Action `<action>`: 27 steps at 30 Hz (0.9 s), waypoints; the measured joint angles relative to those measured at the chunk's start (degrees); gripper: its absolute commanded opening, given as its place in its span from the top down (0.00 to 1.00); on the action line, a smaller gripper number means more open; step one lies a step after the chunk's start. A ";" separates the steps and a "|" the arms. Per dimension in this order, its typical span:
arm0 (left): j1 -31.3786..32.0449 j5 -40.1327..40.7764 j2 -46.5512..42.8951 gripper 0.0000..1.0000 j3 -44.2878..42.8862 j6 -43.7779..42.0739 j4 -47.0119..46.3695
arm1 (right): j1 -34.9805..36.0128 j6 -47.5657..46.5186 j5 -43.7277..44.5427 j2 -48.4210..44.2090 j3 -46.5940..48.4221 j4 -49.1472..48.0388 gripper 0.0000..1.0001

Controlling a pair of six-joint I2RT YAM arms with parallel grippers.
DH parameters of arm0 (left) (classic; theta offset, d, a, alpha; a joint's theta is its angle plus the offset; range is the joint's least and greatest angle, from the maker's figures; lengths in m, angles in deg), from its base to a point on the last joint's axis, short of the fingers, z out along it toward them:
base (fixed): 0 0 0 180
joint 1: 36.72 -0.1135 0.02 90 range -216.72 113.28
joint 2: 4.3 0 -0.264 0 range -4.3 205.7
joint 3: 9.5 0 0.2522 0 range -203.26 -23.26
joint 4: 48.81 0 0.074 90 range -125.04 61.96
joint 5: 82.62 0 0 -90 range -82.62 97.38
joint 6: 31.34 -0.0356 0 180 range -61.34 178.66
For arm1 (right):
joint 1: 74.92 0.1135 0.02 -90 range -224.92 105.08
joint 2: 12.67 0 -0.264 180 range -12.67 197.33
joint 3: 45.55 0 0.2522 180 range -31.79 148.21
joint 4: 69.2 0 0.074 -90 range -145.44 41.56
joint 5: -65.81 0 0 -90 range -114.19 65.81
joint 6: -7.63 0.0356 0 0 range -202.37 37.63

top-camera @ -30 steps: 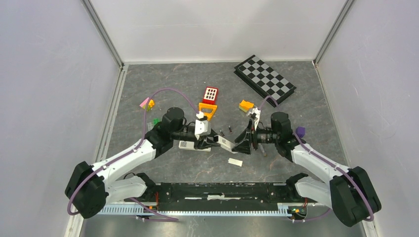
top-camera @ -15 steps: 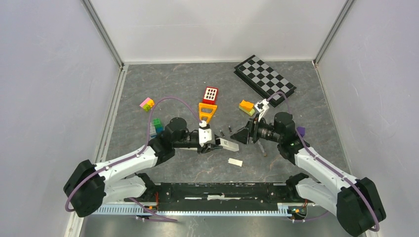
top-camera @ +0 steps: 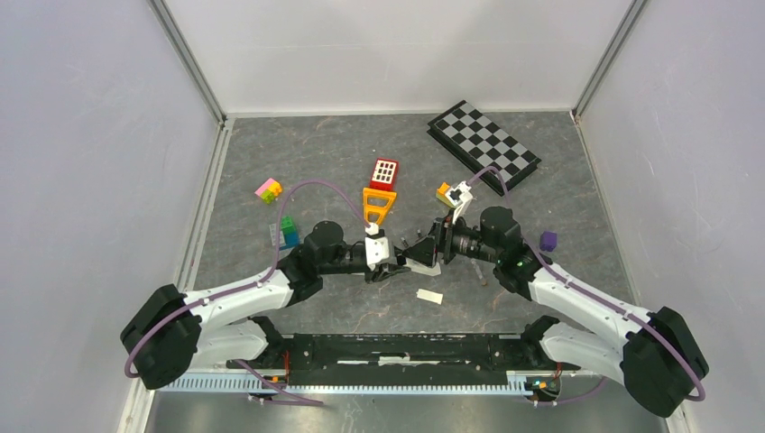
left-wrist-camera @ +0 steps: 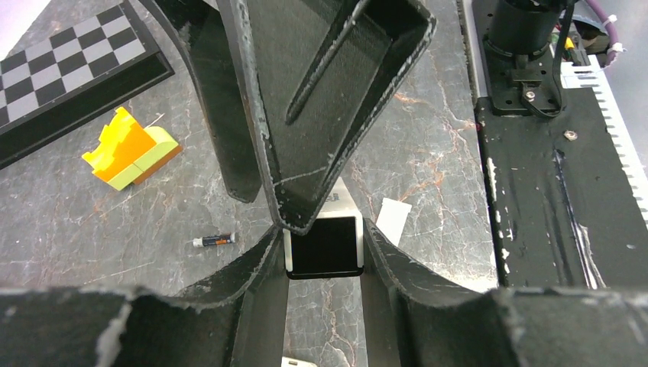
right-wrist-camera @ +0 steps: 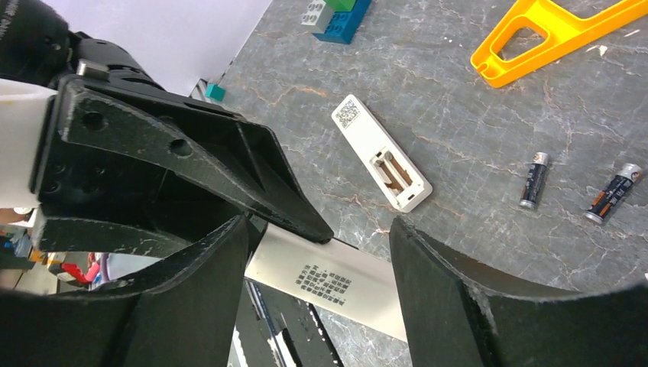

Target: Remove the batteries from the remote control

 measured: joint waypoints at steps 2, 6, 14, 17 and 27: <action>0.04 0.57 0.00 0.98 0.11 0.04 -0.35 | 0.39 -0.04 0.85 0.59 0.00 0.15 0.30; 0.04 0.94 0.00 0.98 0.42 0.04 -0.94 | 0.63 -0.72 1.16 0.63 0.00 0.28 0.30; 0.13 1.53 0.00 0.98 0.57 0.07 -1.07 | 0.63 -2.82 1.05 -0.13 0.02 1.18 0.36; 0.13 1.75 0.00 0.98 0.57 0.07 -0.98 | 0.63 -3.52 0.52 -0.11 0.00 1.29 0.39; 0.17 2.56 0.00 0.98 1.68 0.44 -0.85 | 0.92 -5.49 0.66 0.31 0.02 2.86 0.51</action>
